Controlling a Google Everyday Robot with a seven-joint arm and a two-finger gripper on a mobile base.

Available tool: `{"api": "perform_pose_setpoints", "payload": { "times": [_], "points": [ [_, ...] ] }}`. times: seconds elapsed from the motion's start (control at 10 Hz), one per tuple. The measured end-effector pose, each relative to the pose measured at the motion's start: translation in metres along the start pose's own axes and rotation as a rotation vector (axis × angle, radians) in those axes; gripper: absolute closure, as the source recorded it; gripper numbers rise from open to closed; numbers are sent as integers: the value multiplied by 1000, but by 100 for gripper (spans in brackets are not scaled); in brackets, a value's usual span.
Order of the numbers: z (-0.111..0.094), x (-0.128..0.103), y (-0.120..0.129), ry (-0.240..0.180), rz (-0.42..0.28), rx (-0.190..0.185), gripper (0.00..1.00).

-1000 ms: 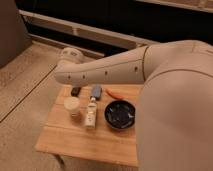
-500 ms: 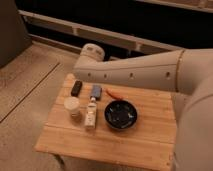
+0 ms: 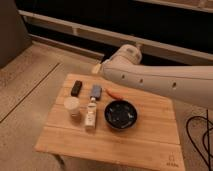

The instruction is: Drag the pepper across the table

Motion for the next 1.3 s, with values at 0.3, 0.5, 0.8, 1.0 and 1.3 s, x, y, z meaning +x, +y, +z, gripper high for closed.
{"api": "perform_pose_setpoints", "payload": {
  "times": [0.3,0.5,0.8,1.0,1.3],
  "points": [
    [4,17,-75,79,-43,292,35],
    [9,34,-115,159,-84,512,35],
    [26,43,-139,234,-107,810,35],
    [35,45,-135,248,-109,893,35],
    [34,43,-135,248,-104,891,35]
  ]
}}
